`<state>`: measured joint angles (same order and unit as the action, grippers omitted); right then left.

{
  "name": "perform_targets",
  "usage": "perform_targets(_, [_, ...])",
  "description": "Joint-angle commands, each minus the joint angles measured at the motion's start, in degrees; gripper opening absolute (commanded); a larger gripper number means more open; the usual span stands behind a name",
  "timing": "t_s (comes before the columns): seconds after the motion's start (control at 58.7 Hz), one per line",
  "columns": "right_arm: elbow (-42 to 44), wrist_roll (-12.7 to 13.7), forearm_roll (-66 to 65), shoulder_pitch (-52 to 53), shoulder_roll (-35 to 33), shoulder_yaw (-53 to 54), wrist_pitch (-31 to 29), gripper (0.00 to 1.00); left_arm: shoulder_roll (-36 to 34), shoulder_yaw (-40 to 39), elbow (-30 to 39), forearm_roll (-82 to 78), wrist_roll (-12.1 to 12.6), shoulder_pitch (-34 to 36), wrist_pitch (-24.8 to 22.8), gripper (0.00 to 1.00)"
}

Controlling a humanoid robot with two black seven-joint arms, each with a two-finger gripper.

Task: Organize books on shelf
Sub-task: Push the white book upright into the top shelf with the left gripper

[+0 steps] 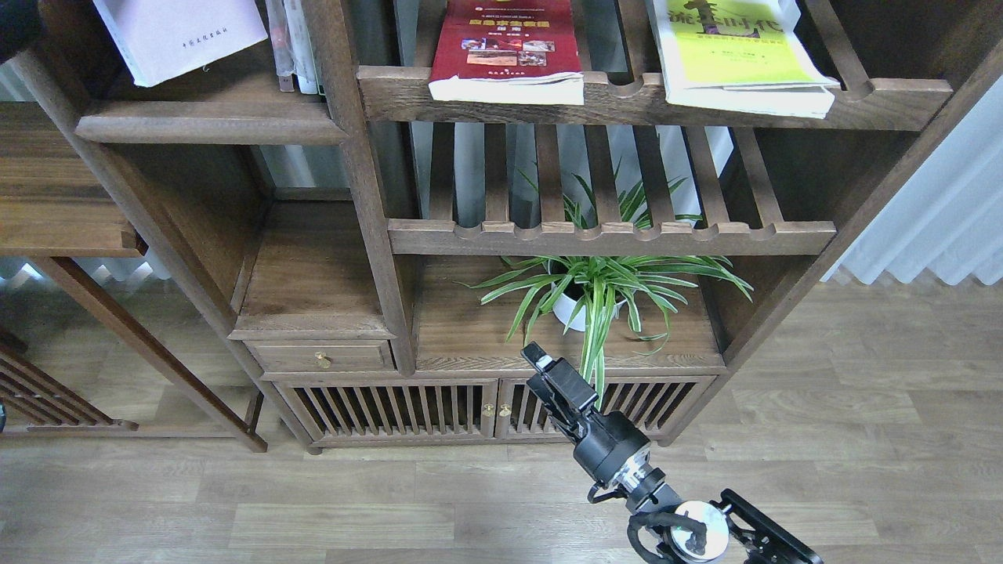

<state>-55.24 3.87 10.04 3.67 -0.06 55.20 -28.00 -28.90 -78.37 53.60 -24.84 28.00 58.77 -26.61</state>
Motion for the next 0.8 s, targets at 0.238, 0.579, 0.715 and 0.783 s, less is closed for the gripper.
perform_targets(0.238, [-0.74,-0.09,0.07,-0.42,-0.03,0.08,0.00,0.98,1.83,3.14,-6.14,-1.88,0.00,5.56,0.06,0.04])
perform_targets(0.579, [-1.53,-0.09,0.07,-0.59,-0.02,0.08,0.00,0.98,5.35,5.68,-13.43,-3.99,0.00,11.18,0.06,0.04])
perform_targets(0.715, [-1.53,-0.09,0.07,-0.68,0.06,0.08,0.00,0.98,6.31,8.14,-16.68,-4.26,0.00,14.17,0.41,0.04])
perform_targets(0.783, [-1.62,-0.09,0.07,-0.77,0.06,0.08,0.00,0.98,7.11,9.38,-18.62,-4.52,0.00,15.58,0.41,0.04])
